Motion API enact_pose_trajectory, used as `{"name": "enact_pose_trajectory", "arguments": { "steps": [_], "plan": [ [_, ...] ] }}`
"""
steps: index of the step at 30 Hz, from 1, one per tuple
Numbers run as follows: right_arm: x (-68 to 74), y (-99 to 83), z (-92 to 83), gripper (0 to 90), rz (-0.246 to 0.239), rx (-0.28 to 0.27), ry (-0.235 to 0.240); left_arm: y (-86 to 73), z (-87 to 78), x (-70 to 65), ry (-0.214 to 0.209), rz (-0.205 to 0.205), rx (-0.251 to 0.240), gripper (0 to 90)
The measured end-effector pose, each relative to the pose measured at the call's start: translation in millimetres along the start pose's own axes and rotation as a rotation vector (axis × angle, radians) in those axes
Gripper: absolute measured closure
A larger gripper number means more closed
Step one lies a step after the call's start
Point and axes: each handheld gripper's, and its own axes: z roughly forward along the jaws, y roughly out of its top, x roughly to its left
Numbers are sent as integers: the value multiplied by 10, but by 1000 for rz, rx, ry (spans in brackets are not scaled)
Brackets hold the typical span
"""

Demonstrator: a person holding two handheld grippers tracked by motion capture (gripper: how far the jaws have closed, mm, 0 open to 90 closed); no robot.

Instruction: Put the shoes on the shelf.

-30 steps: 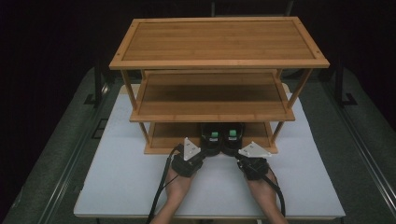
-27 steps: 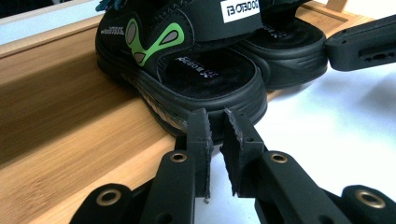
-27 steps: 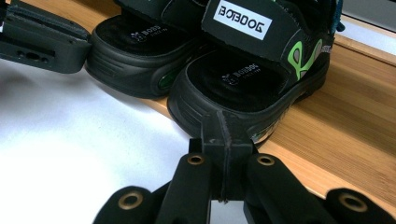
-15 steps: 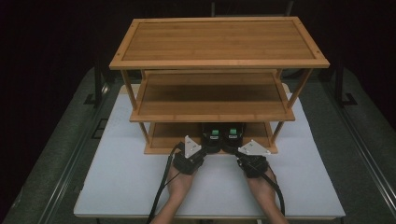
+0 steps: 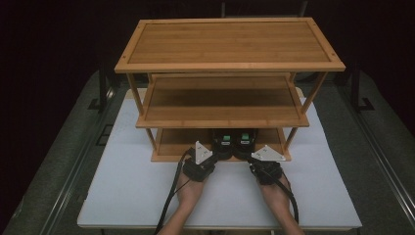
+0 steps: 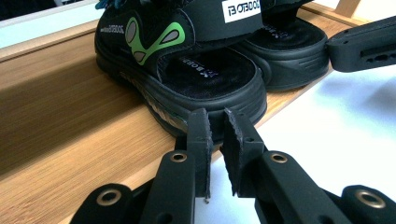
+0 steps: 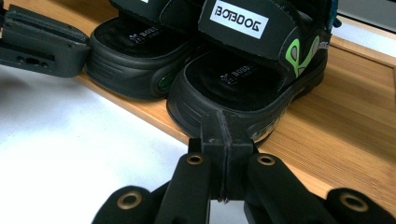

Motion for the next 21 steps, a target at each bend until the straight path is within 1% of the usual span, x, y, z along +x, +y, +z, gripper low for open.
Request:
{"name": "enact_pose_trajectory", "arguments": {
  "steps": [4,18,19,20,21],
  "plan": [
    [-17,1,2,881,6,0,13,3,6,12,-6,-6,-1,802],
    [-28,5,26,874,13,-3,12,7,39,30,-4,0,-4,802],
    [-31,5,25,871,14,-3,14,5,37,33,-4,-4,-4,801],
    [-37,3,23,862,16,-3,19,4,35,37,2,-18,-5,764],
    [-40,2,18,847,22,-3,22,1,34,48,-6,-29,-4,754]
  ]
}}
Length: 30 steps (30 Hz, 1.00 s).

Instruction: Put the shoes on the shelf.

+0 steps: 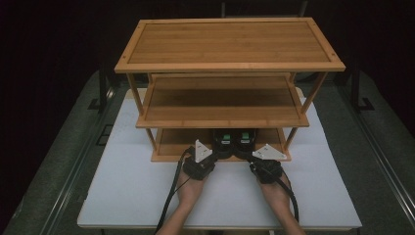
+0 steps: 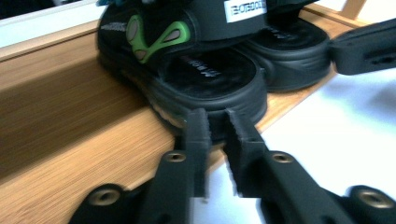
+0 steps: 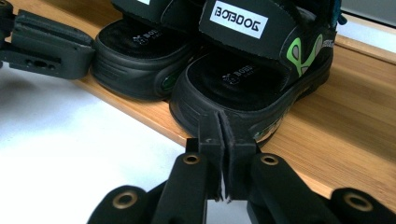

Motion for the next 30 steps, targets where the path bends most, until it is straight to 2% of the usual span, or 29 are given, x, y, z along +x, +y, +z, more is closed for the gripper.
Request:
{"name": "enact_pose_trajectory", "arguments": {
  "steps": [3,5,9,12,15,19,21,25,30],
  "plan": [
    [-19,-3,-45,834,-5,-3,14,-5,-19,-17,-19,11,17,746],
    [-48,-9,-84,818,2,-6,41,3,-47,-46,-28,23,16,736],
    [-112,-46,-170,786,18,-7,77,19,-112,-54,-43,26,15,724],
    [-153,-77,-221,768,24,-5,102,11,-149,-46,-70,10,18,724],
    [-192,-101,-261,739,23,5,127,-9,-193,-51,-88,19,20,707],
    [-246,-136,-306,679,33,13,165,-30,-247,-43,-109,28,31,671],
    [-263,-154,-326,644,28,16,179,-43,-273,-23,-127,20,37,650],
    [-305,-183,-366,586,47,26,211,-75,-344,6,-143,16,37,599],
    [-368,-232,-433,545,39,32,218,-110,-441,47,-159,24,29,550]
  ]
}}
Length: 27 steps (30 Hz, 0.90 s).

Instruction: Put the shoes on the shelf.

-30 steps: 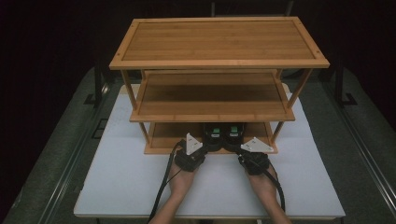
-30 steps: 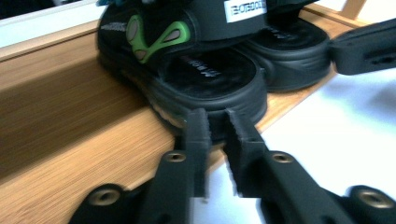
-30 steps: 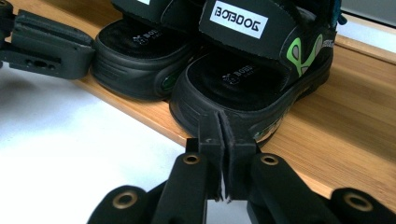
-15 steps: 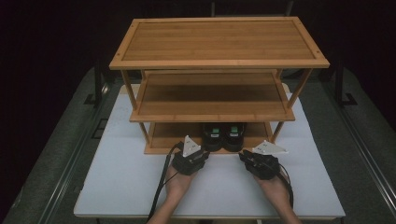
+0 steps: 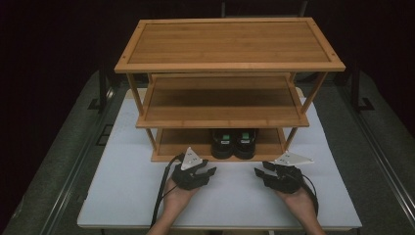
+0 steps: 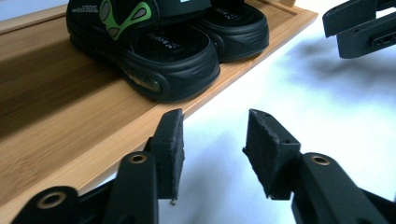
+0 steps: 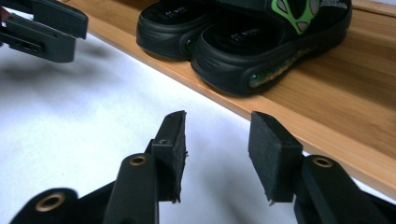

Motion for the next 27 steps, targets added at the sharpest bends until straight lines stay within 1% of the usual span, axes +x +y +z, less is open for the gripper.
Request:
{"name": "enact_pose_trajectory", "arguments": {
  "steps": [5,7,10,12,14,15,19,26,27],
  "plan": [
    [-30,-43,-73,514,-2,-8,2,-20,-68,3,-2,8,7,517],
    [-38,-55,-97,490,4,-11,14,-30,-97,6,-6,8,7,505],
    [-54,-83,-138,476,4,-15,15,-47,-147,12,-10,5,5,489],
    [-61,-106,-163,461,4,-13,17,-71,-178,18,-17,9,9,467],
    [-71,-136,-193,453,8,-12,19,-104,-211,31,-13,17,19,460],
    [-79,-154,-205,452,11,-13,20,-121,-226,39,-12,15,22,457],
    [-123,-222,-253,442,26,-7,13,-178,-284,76,-4,21,38,439],
    [-167,-284,-320,424,27,1,5,-242,-355,113,-2,6,45,411],
    [-172,-289,-328,422,30,1,4,-250,-362,117,-4,9,49,408]
  ]
}}
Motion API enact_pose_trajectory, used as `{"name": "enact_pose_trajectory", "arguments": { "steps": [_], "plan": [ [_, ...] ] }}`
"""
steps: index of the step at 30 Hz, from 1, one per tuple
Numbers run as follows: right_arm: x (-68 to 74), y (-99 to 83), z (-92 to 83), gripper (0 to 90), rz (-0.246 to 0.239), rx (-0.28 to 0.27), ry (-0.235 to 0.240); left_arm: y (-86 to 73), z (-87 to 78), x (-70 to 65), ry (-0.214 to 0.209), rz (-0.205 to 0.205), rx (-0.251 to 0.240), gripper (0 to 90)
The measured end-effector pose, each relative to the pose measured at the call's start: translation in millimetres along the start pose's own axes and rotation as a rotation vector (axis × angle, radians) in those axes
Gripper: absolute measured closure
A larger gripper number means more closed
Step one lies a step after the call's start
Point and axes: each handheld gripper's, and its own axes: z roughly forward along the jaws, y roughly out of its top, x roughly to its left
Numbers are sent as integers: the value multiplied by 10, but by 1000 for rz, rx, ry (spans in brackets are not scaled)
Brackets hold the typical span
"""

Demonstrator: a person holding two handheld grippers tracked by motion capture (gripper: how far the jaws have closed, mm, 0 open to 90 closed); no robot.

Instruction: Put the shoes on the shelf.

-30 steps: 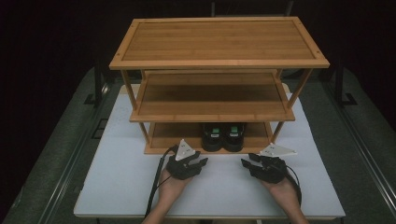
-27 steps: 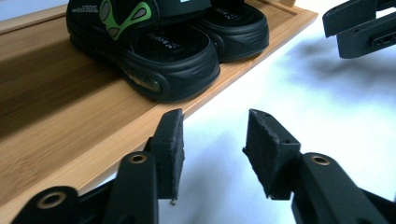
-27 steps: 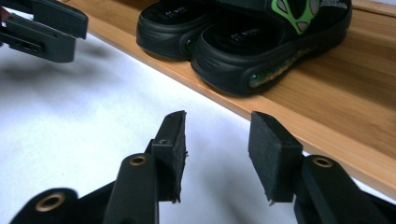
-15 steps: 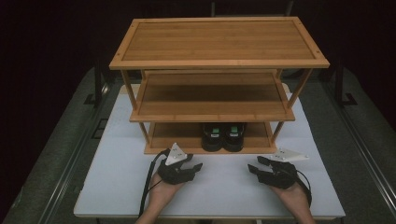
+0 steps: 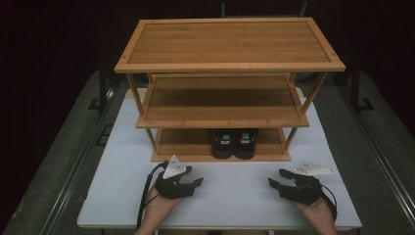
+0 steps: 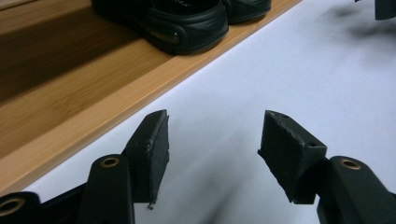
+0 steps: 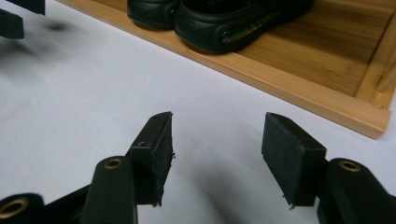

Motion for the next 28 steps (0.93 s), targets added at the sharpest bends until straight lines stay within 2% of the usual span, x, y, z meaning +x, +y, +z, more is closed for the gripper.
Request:
{"name": "enact_pose_trajectory", "arguments": {
  "steps": [6,12,16,20,21,23,27,28],
  "plan": [
    [-14,-48,-76,400,1,-3,0,-85,-65,-4,-13,2,1,385],
    [-25,-129,-157,381,8,3,-7,-169,-141,14,-6,-9,3,361],
    [-43,-180,-198,362,14,5,-9,-206,-201,26,-2,-10,13,309],
    [-46,-221,-249,337,14,0,-12,-250,-268,32,-24,-27,0,287],
    [-41,-234,-264,329,17,-3,-13,-270,-284,36,-33,-37,-5,279],
    [-34,-266,-293,319,20,-14,-17,-310,-315,36,-22,-33,1,272],
    [-21,-333,-350,296,29,-50,-40,-394,-370,41,-31,-38,-5,248],
    [-19,-342,-352,282,28,-57,-45,-408,-377,55,-41,-59,-5,238]
  ]
}}
